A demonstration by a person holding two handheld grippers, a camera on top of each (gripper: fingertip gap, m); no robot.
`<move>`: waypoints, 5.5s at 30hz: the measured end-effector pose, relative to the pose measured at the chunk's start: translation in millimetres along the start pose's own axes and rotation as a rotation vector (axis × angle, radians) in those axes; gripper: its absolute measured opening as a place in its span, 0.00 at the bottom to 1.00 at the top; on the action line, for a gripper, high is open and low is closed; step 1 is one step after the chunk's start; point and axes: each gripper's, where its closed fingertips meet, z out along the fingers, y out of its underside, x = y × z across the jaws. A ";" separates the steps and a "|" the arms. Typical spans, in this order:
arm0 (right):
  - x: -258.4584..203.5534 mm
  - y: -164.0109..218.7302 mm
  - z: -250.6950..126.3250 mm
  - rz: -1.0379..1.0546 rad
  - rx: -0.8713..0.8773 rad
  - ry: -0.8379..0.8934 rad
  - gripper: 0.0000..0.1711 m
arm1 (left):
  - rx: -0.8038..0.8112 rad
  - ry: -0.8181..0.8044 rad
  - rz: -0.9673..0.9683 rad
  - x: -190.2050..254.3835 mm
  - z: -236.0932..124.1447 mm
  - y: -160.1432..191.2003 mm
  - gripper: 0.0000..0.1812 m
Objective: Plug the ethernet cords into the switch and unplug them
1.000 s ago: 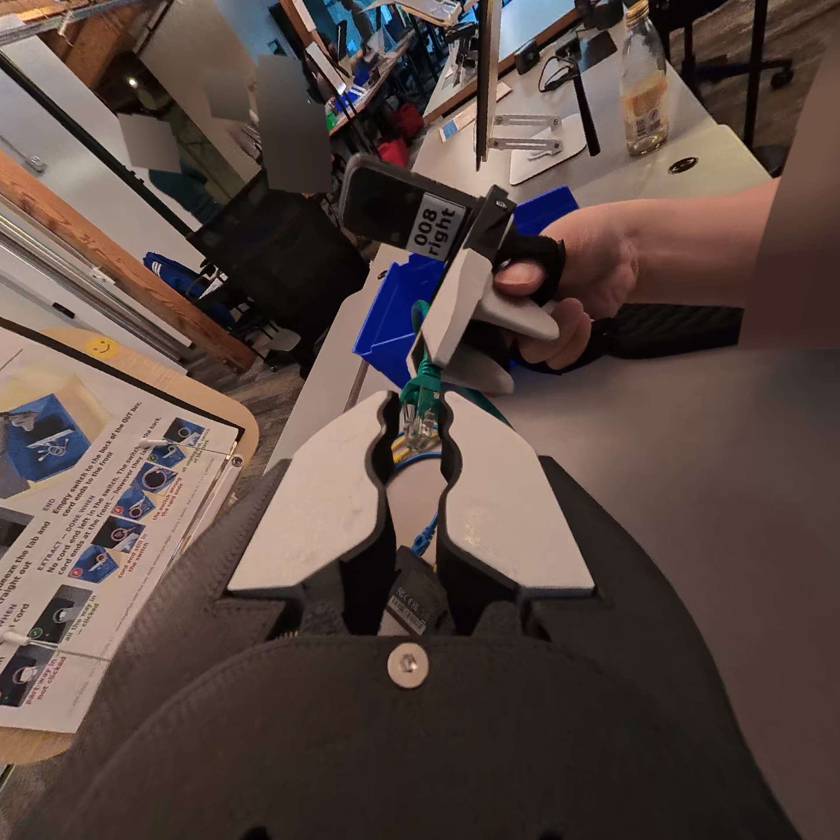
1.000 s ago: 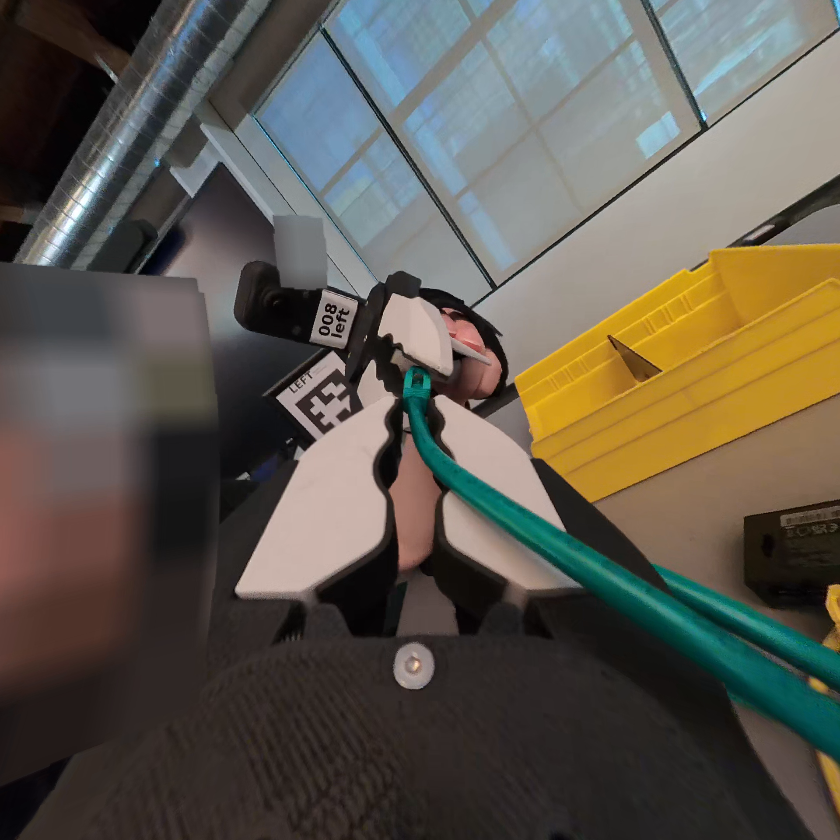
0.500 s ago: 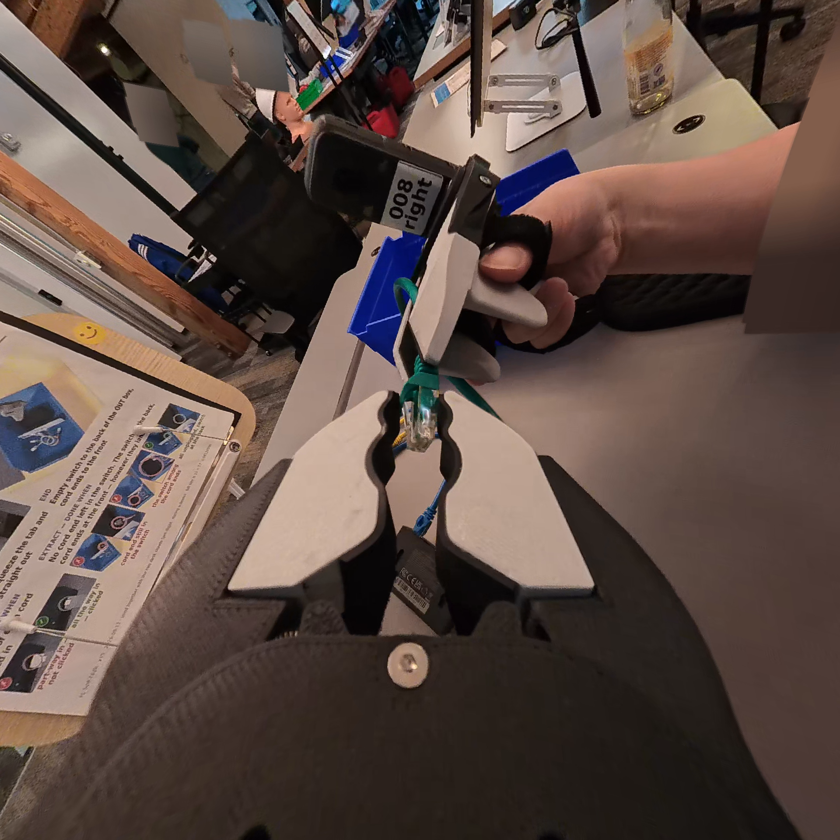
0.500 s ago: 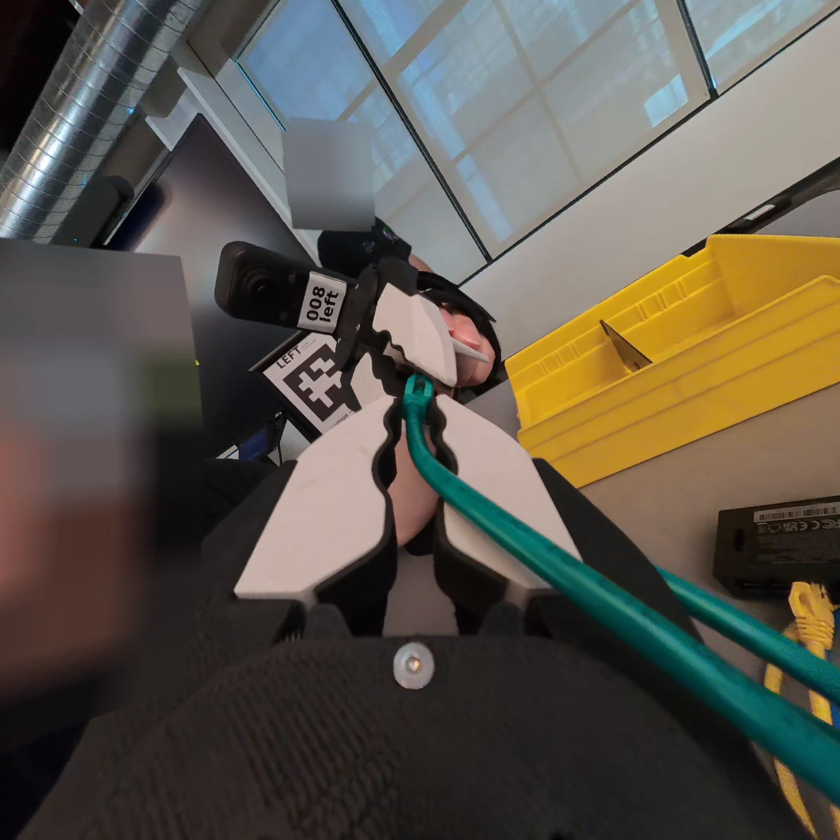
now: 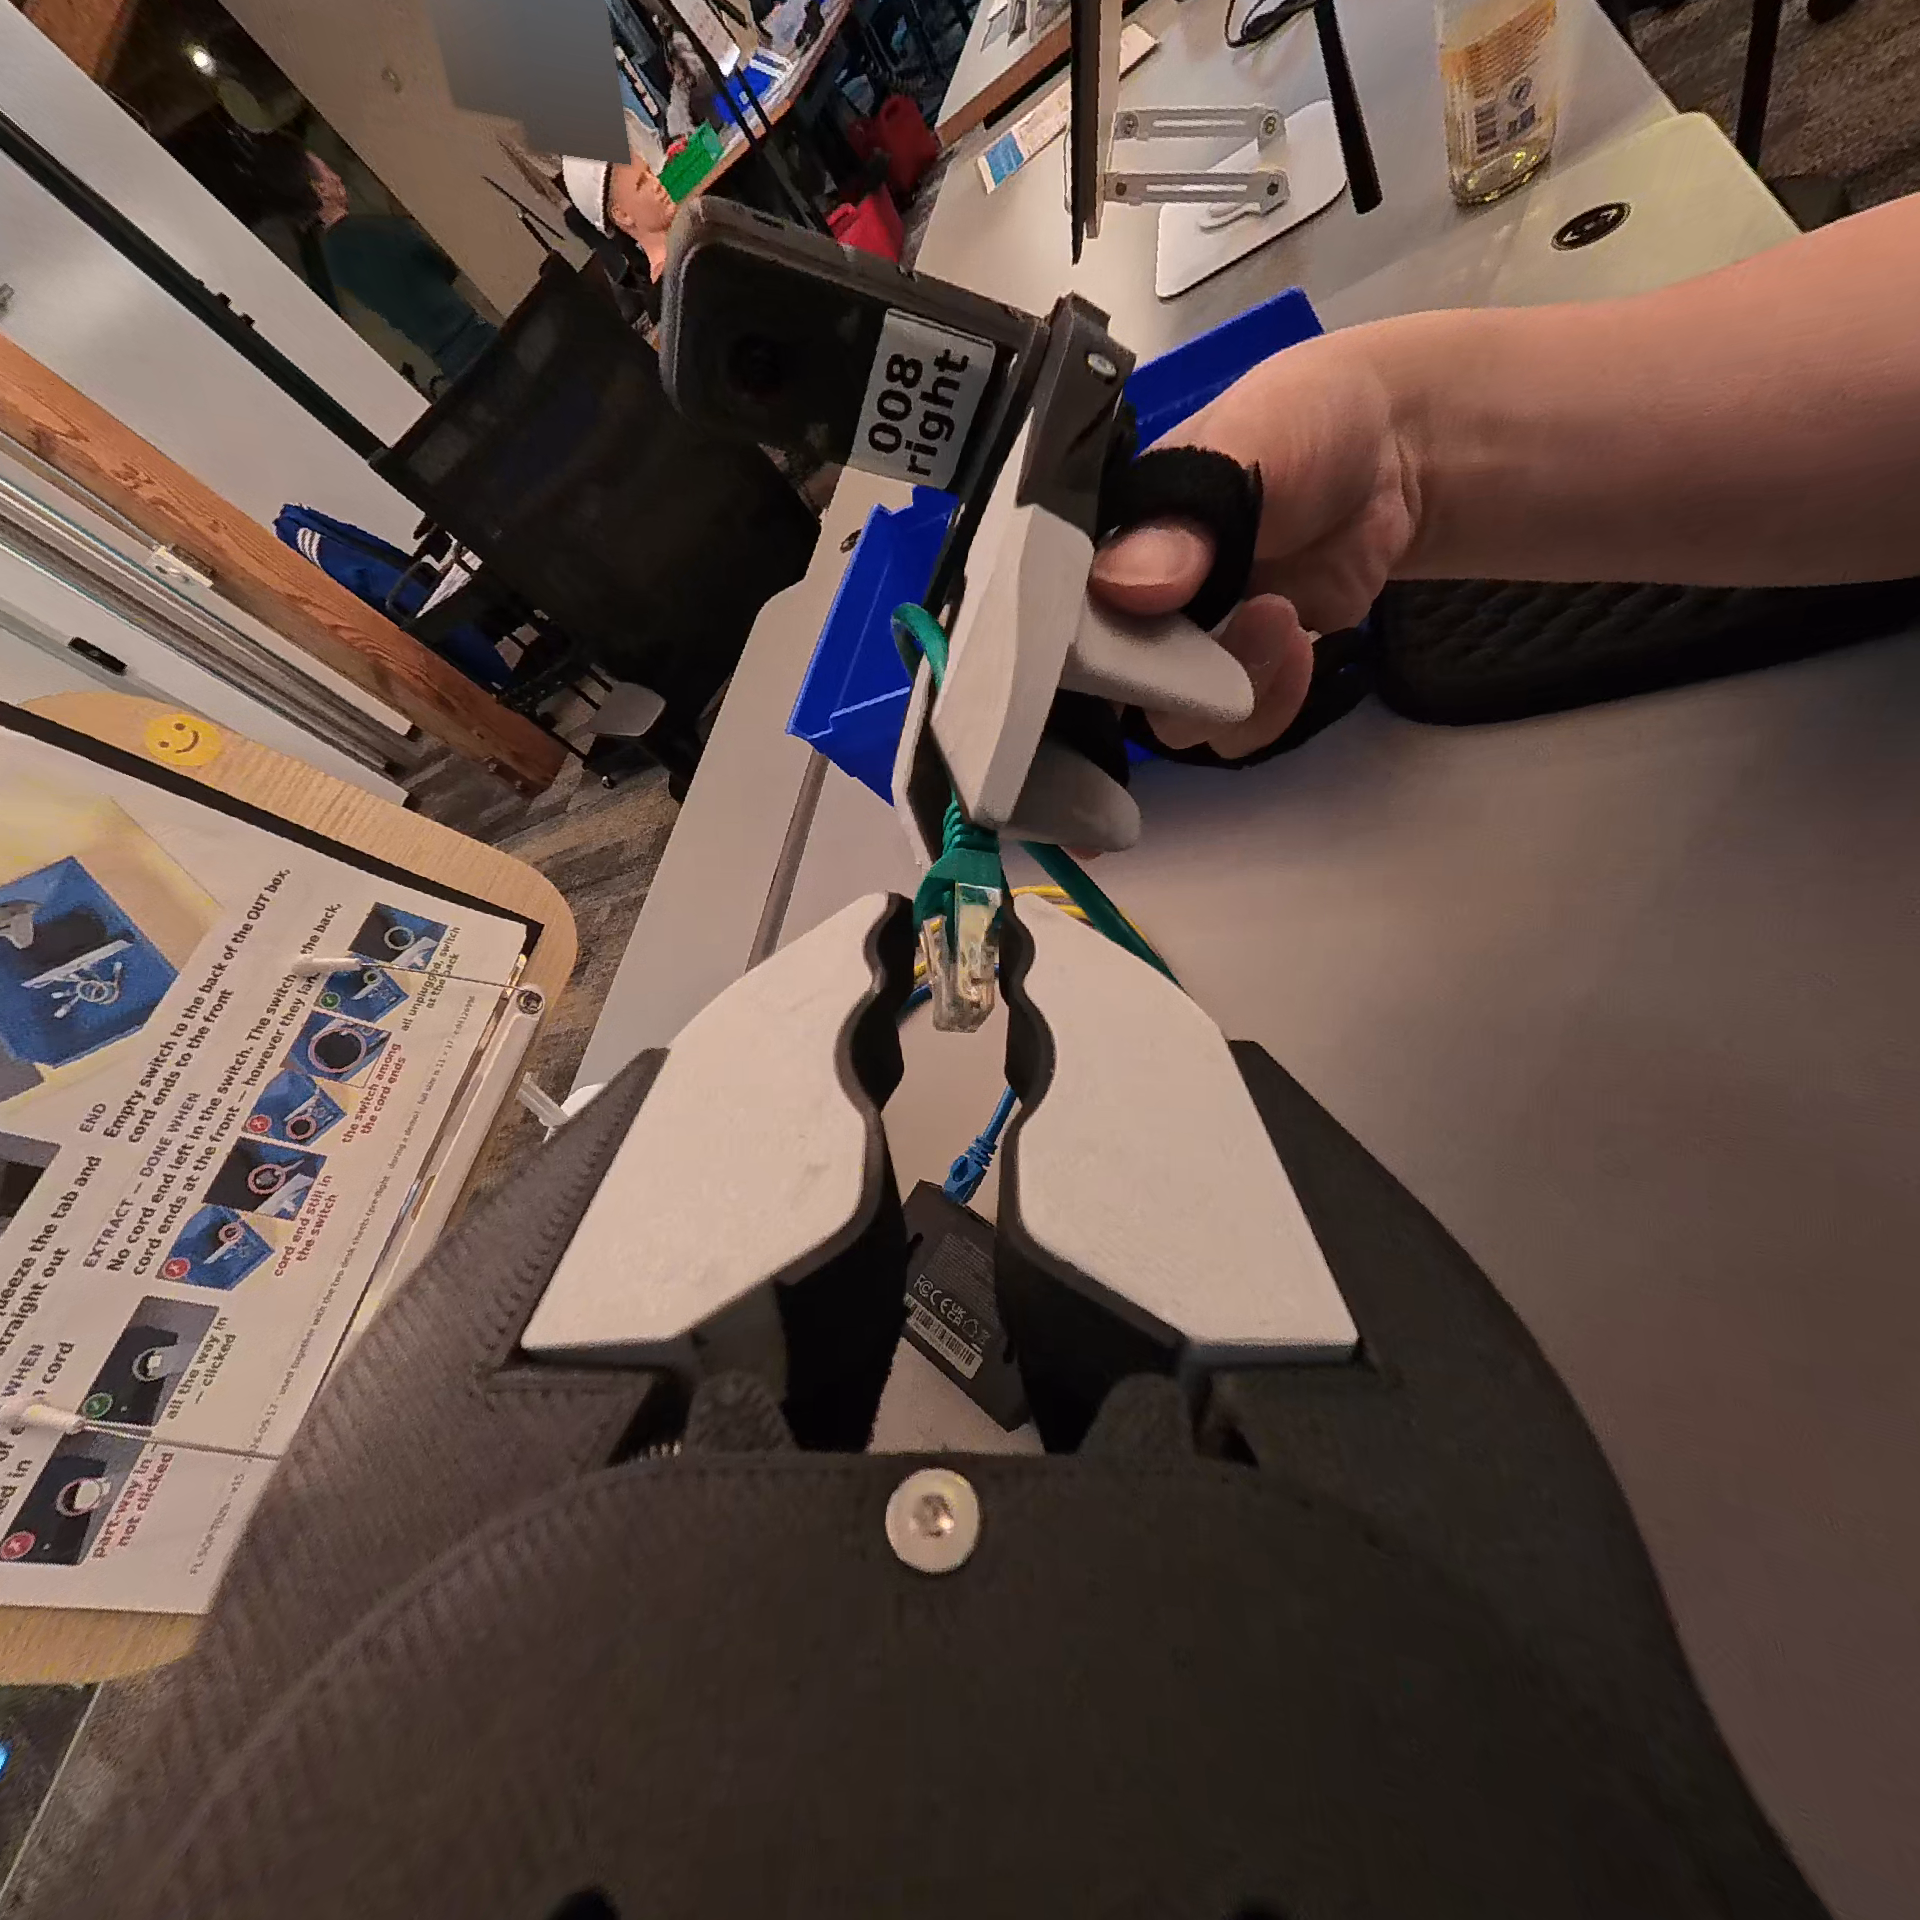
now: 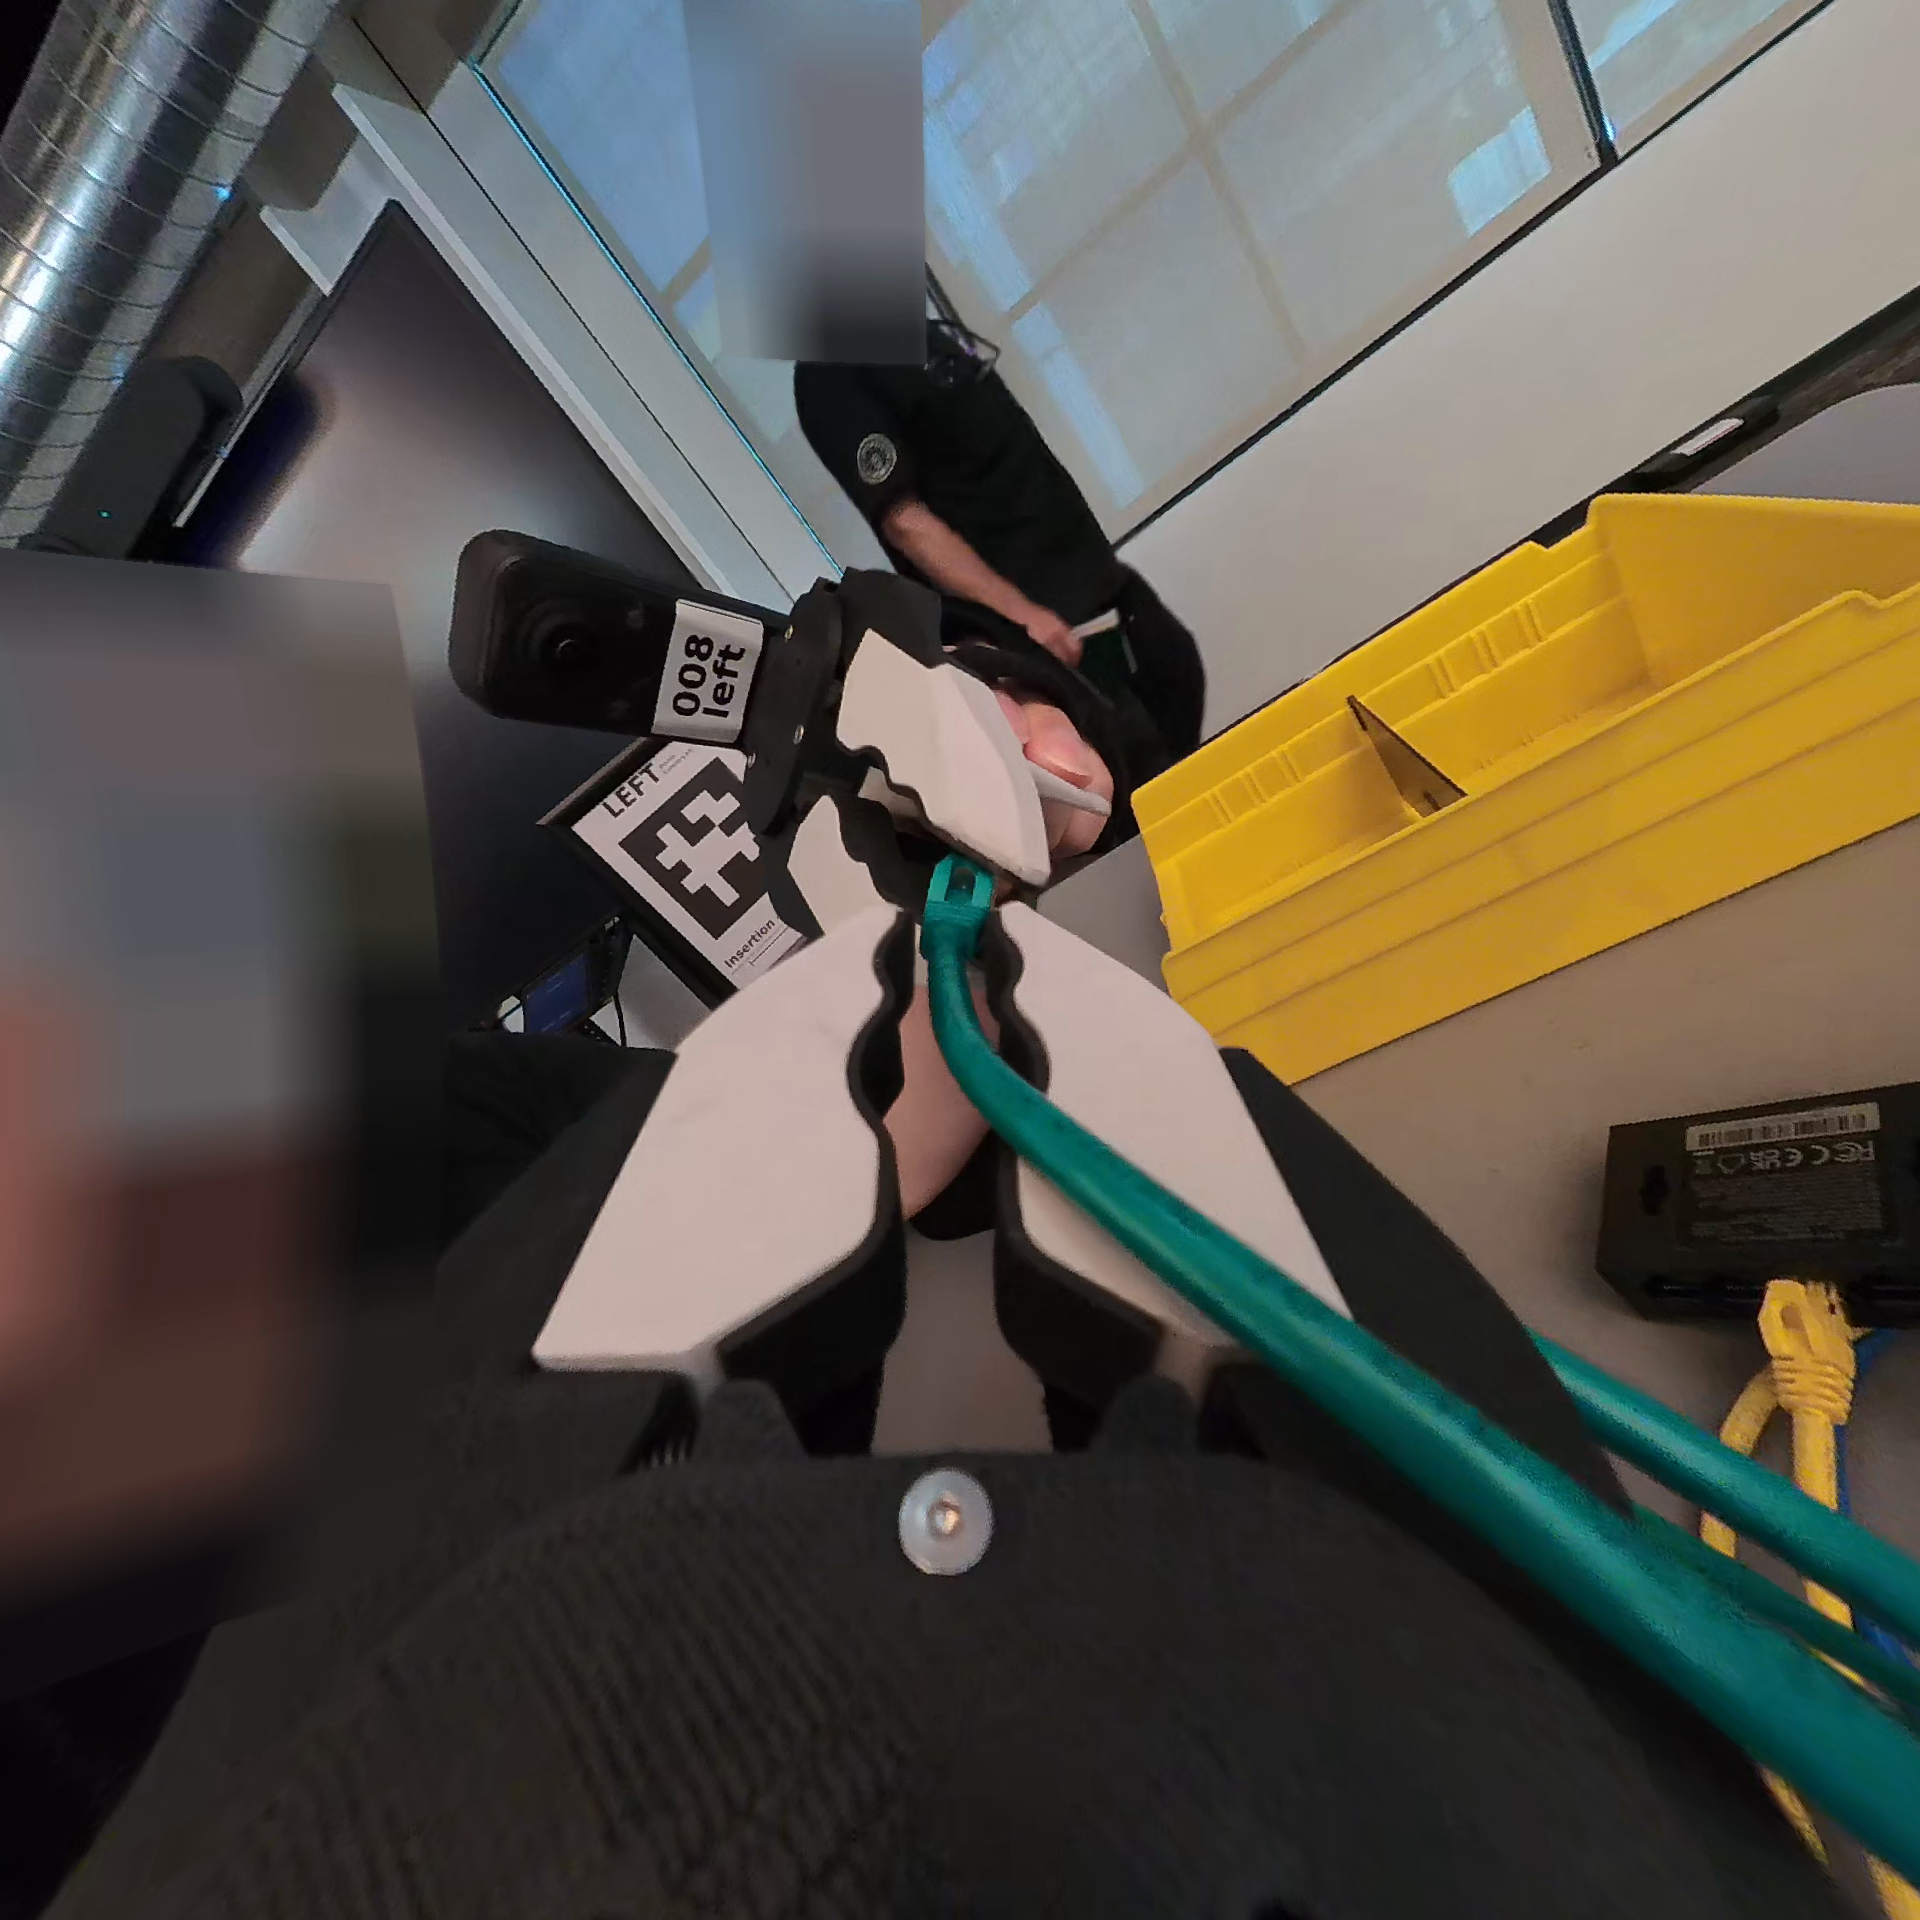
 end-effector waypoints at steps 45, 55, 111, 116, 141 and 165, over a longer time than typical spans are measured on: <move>-132.1 -120.5 -115.3 -1.100 0.477 0.363 0.07 | -0.681 -0.322 -1.029 30.1 59.1 231.7 0.33; -125.7 -124.5 -124.9 -1.042 0.504 0.347 0.07 | -0.795 -0.393 -0.947 51.8 41.7 228.7 0.40; -99.4 -103.0 -89.7 -1.304 0.307 0.525 0.07 | 0.249 -0.755 -0.437 -148.3 -147.0 -10.1 0.33; -124.9 -83.8 -59.0 -1.097 0.265 0.258 0.07 | 0.249 -0.769 -0.449 -151.0 -169.2 -3.7 0.33; -76.7 -70.3 -28.9 -1.331 0.264 0.400 0.07 | 0.371 -0.091 -0.571 -87.1 -80.8 -43.4 0.33; -62.1 -50.8 6.9 -1.631 0.215 0.661 0.07 | 0.074 -0.066 -0.761 -74.0 -47.9 -7.3 0.33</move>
